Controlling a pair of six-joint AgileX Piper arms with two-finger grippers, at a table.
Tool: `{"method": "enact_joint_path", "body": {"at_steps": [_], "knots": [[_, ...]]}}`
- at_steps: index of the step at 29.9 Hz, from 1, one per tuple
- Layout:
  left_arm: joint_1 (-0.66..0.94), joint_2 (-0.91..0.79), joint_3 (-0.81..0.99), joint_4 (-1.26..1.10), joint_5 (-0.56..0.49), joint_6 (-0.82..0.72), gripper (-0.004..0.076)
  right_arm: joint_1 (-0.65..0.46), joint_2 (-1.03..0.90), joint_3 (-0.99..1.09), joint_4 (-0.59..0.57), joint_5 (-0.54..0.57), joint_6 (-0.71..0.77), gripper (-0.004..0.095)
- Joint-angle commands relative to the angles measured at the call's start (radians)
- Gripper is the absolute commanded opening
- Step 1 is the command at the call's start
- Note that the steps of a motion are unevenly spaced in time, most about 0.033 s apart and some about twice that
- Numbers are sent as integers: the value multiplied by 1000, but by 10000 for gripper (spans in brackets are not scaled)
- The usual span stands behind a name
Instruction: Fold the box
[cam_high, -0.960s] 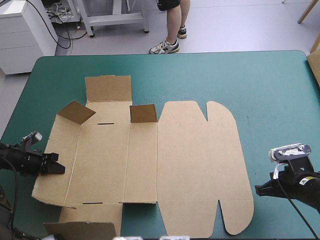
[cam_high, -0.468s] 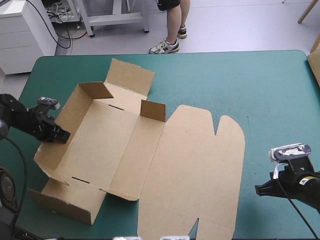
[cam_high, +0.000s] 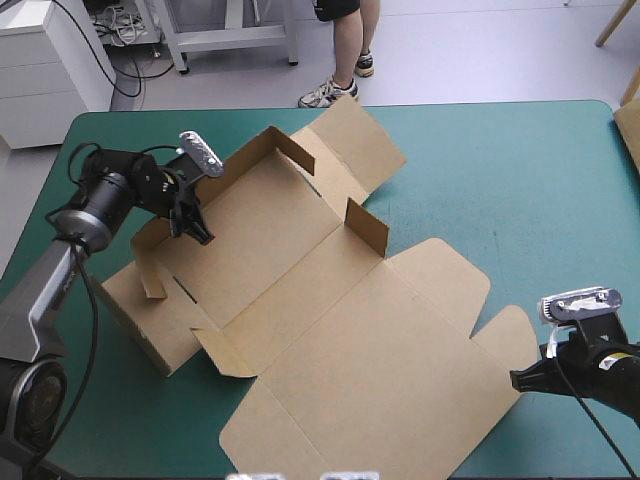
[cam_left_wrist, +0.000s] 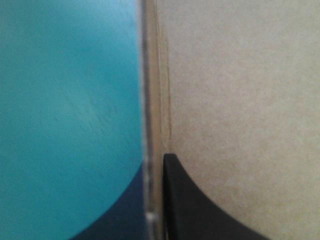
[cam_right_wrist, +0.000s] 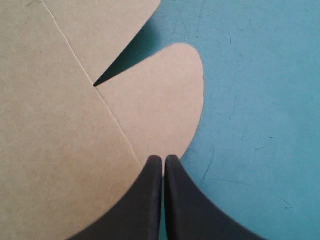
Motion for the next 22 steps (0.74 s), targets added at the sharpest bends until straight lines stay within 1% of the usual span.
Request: {"method": "enact_joint_path", "body": {"at_steps": [1, 4, 7, 9, 15, 17, 21, 22], "knots": [[-106, -43, -38, 140, -167, -51, -8, 3, -2, -25, 17, -34, -3, -2], [-193, -43, -38, 229, -235, -61, -8, 3, -2, -25, 17, -34, -1, -2], [-280, -43, -38, 339, -296, -125, -8, 3, -2, -25, 17, -34, -1, -2], [-329, -43, -38, 406, -314, -152, -8, 3, -2, -25, 17, -34, -1, -2], [-469, -43, -38, 567, -324, -168, -8, 3, -2, -25, 17, -33, -1, -2], [-503, -43, -38, 607, -326, -216, -8, 3, -2, -25, 17, -33, -1, -2], [-563, -43, -38, 694, -305, -420, -8, 3, -2, -25, 17, -31, -1, -2], [-573, -43, -38, 709, -300, -443, -8, 3, -2, -25, 17, -30, -1, -2]]}}
